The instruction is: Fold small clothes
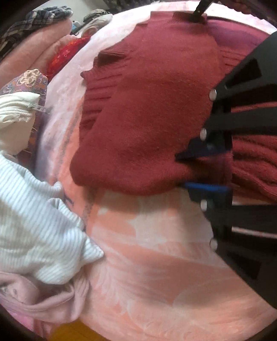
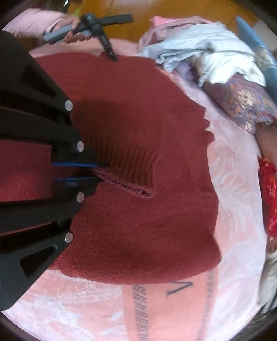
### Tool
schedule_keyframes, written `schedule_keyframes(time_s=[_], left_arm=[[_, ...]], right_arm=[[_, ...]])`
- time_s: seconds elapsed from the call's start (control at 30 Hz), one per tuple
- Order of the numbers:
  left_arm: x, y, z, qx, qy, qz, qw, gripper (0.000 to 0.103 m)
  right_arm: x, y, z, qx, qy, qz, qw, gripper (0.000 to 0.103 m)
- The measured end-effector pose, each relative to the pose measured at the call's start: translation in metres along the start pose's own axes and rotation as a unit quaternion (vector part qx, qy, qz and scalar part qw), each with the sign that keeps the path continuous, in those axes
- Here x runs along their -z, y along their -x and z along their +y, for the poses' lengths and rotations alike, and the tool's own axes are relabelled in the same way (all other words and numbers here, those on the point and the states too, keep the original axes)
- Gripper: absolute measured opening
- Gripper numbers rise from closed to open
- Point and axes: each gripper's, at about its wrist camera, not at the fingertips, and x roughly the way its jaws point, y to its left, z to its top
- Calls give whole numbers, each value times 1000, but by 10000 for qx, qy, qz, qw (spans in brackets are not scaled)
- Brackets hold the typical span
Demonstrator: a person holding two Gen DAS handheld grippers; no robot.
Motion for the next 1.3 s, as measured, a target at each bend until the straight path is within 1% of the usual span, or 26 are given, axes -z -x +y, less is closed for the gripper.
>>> schedule_keyframes(time_s=[0.07, 0.13, 0.2, 0.23, 0.33, 0.37, 0.43, 0.47, 0.5, 0.53, 0.57, 0.63, 0.67, 0.7, 0.8, 0.87, 0.93, 0.97, 1.03, 1.13, 1.17, 1.2, 1.23, 1.27, 1.3], left_arm=[[1, 4, -1, 23, -67, -36, 10000, 14], [2, 7, 0, 31, -110, -104, 9999, 13], [3, 0, 1, -74, -146, -66, 9998, 13], [4, -4, 1, -112, -172, -57, 9998, 14], [4, -5, -2, -185, -184, -70, 9996, 16], [3, -3, -2, -181, -196, -54, 9996, 17], [1, 3, -2, -153, -165, -47, 9997, 26], [0, 8, -1, -112, -134, -92, 9998, 29], [-2, 14, 1, -123, -111, -194, 9997, 36], [-6, 20, 3, -187, -77, -344, 9992, 38], [-8, 24, 4, -229, -52, -445, 9987, 39], [-16, 29, 3, -297, 3, -635, 9975, 39], [-20, 27, 2, -281, 22, -634, 9976, 39], [-24, 22, -1, -295, 9, -552, 9980, 39], [-29, 8, -10, -423, -85, -430, 9981, 39], [-26, -2, -11, -523, -116, -316, 9981, 39], [-24, -16, -11, -706, -137, -159, 9973, 42], [-22, -17, -9, -722, -137, -172, 9972, 44], [-21, -22, -6, -691, -91, -178, 9974, 46], [-22, -21, 2, -494, 139, -130, 9986, 46], [-21, -18, 5, -430, 193, -139, 9988, 46], [-18, -9, 9, -314, 260, -151, 9991, 46], [-13, -1, 14, -206, 281, -163, 9993, 47], [-7, 8, 18, -66, 277, -176, 9994, 50], [4, 20, 25, 51, 214, -212, 9995, 59]], right_arm=[[-2, 7, -3, -132, -69, -126, 9998, 6], [-5, 11, -2, -77, -27, -186, 9998, 6], [-7, 0, -3, 137, -71, 46, 9999, 6], [-7, -8, -4, 198, -63, 97, 9997, 7], [-8, -10, -7, 131, -224, 109, 9996, 8], [-8, -8, -6, 122, -197, 105, 9997, 10], [-6, 1, -4, 112, -146, 73, 9998, 28], [-6, 6, -4, 126, -126, 22, 9998, 30], [-6, 13, -3, 161, -108, -82, 9998, 31], [-8, 21, -3, 183, -106, -236, 9995, 31], [-10, 25, -2, 127, -120, -317, 9993, 31], [-17, 31, 1, -118, -141, -418, 9990, 31], [-19, 30, 4, -159, -108, -384, 9991, 30], [-21, 27, 8, -157, -67, -331, 9993, 31], [-23, 14, 17, -178, 69, -182, 9997, 31], [-23, 0, 15, -12, 5, -11, 10000, 30], [-22, -11, 8, 104, -102, 66, 9999, 19], [-21, -13, 4, 85, -183, 70, 9998, 18], [-20, -16, -5, -43, -358, 52, 9993, 15], [-19, -16, -8, -120, -410, 81, 9991, 16], [-19, -12, -8, -142, -441, 86, 9989, 18], [-16, -4, -5, -177, -453, 69, 9988, 29], [-12, 6, -2, -184, -400, 16, 9990, 48], [-5, 16, 3, -129, -289, -67, 9995, 55], [4, 28, 9, -31, -122, -150, 9998, 58]])
